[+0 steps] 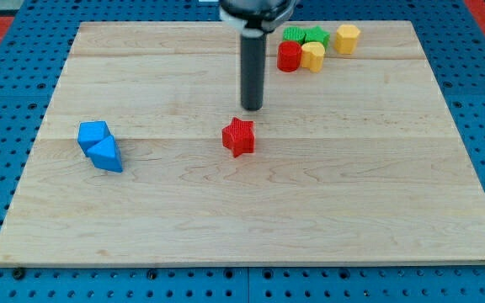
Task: Push red star towards group of blocks
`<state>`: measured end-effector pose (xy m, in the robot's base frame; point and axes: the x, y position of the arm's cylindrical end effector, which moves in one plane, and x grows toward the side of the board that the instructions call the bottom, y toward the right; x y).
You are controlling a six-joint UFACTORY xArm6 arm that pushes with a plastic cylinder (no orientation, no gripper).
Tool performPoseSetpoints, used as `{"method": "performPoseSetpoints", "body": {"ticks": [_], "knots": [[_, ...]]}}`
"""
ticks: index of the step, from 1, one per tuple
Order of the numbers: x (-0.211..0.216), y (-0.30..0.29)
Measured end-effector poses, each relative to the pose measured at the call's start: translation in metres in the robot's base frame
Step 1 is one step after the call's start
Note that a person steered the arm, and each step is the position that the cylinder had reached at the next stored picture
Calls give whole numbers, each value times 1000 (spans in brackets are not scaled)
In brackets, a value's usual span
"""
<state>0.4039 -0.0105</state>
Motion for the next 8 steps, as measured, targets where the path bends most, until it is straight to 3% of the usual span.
{"method": "performPoseSetpoints", "body": {"ticks": [1, 2, 3, 4, 5, 6, 7, 8], "knots": [[32, -48], [72, -43], [63, 17], [26, 57], [15, 55], [53, 19], [32, -18], [5, 25]]}}
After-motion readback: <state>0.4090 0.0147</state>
